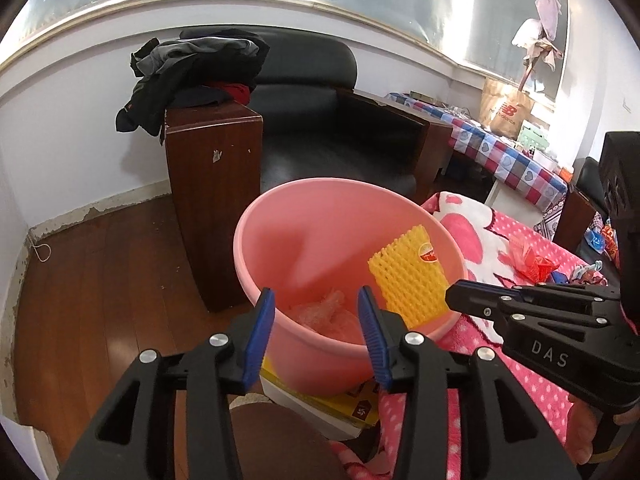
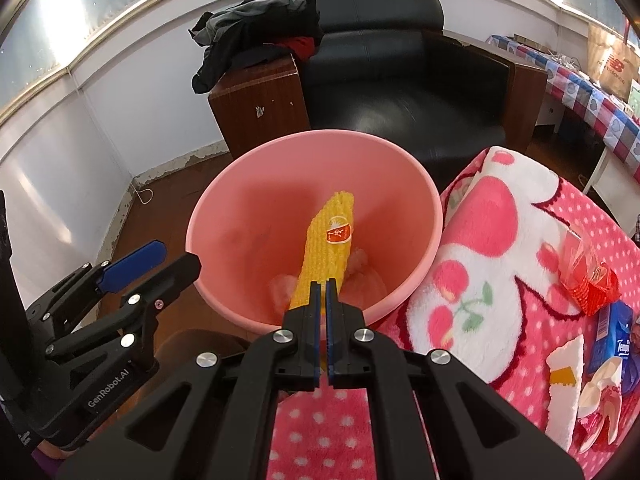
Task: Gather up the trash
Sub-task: 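Open the left tool then the right tool to drop both items into the bucket, then move both open tools back over the table trash, then grasp the white foam strip with the left tool and lift it, then grasp the crumpled foil wrapper with the right tool while the left tool holds the foam strip, then carry the foam strip and foil wrapper with both tools over the pink bucket, then open both tools to drop the strip and wrapper into the bucket, then move both open tools back over the table trash, then grasp the red plastic bag with the left tool while the right tool grasps the pink tissue wrapper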
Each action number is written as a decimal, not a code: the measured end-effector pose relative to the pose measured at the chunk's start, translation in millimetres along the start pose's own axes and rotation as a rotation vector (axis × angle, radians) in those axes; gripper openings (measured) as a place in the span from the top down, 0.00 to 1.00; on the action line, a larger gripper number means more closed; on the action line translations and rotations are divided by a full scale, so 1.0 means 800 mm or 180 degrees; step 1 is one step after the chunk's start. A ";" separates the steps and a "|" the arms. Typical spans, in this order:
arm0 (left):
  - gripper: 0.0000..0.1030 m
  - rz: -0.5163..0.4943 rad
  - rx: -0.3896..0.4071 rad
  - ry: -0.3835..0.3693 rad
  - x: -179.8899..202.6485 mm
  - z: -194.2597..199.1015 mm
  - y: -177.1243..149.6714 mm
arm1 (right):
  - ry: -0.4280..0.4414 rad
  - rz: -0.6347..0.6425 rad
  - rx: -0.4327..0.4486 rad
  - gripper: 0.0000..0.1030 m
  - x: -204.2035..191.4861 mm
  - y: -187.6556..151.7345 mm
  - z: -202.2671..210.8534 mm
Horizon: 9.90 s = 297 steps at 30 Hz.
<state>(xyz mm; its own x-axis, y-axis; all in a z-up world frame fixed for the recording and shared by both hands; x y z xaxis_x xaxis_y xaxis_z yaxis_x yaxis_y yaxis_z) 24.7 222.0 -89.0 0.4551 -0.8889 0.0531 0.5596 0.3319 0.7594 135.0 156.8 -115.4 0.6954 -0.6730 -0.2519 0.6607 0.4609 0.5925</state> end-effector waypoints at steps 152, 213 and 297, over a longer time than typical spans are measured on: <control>0.93 -0.0100 -0.0184 -0.0910 0.171 0.054 0.010 | -0.0608 -0.0357 0.1241 0.90 0.142 -0.015 0.231; 0.72 0.0554 -0.0543 -0.0291 -0.008 -0.029 -0.007 | 0.0047 -0.0055 0.0180 0.74 -0.006 0.010 -0.003; 0.68 -0.0343 -0.0846 -0.1340 0.364 -0.066 0.019 | -0.0630 -0.0480 0.0686 0.94 0.222 -0.145 0.214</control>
<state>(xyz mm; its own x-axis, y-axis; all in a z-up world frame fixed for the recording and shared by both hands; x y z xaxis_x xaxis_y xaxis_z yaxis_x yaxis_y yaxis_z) 202.5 -14.6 -96.3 0.0971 -0.9545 0.2819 0.7699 0.2515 0.5865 133.5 -115.0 -97.7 0.5120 -0.8335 -0.2080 0.6623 0.2288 0.7135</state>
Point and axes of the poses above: each gripper's, at about its wrist camera, not at the fingertips, and z roughly against the way its jaws point, x to its right, y to its top, the point moved 10 cm from there along -z, roughly the way its jaws point, and after that the axes turned 8 degrees about y, right-handed, at the moved point
